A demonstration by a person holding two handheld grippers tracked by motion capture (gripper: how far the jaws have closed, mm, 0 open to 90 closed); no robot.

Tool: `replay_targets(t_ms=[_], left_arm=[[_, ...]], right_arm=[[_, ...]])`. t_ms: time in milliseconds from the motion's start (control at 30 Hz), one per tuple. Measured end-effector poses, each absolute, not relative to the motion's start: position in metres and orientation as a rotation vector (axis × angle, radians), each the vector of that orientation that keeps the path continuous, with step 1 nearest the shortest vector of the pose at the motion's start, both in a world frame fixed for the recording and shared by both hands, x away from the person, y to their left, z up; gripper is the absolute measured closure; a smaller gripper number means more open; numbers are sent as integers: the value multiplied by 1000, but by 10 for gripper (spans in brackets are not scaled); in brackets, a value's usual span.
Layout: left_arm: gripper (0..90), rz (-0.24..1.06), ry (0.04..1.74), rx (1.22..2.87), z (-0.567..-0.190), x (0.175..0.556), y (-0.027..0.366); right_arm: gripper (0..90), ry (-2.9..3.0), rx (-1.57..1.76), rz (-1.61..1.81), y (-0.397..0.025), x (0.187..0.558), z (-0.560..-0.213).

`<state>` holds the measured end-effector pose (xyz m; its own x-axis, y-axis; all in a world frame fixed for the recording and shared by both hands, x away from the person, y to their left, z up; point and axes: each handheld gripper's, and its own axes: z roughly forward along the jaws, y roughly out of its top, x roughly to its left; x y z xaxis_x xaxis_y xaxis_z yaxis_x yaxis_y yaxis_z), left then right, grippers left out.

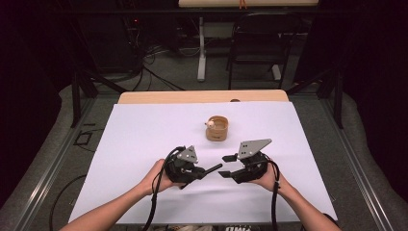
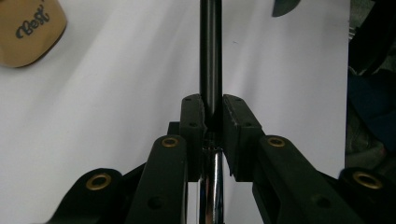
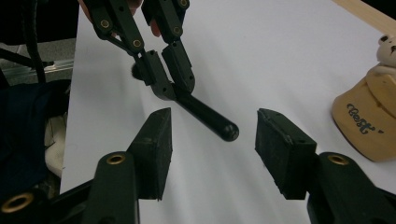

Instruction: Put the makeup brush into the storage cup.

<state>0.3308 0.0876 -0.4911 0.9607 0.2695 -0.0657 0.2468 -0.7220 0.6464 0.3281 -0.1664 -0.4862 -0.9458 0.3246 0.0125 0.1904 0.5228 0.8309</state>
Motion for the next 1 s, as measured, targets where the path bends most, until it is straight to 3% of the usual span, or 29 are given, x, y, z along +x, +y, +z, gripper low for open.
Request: replay_targets(t_ms=[533,1000], left_arm=[[793,21,243,2462,-489,327,79],[793,-2,185,2494,-490,326,75]], right_arm=[[607,2745,357,1327,-156,333,-493],[661,2896,241,1080,-141,334,-486]])
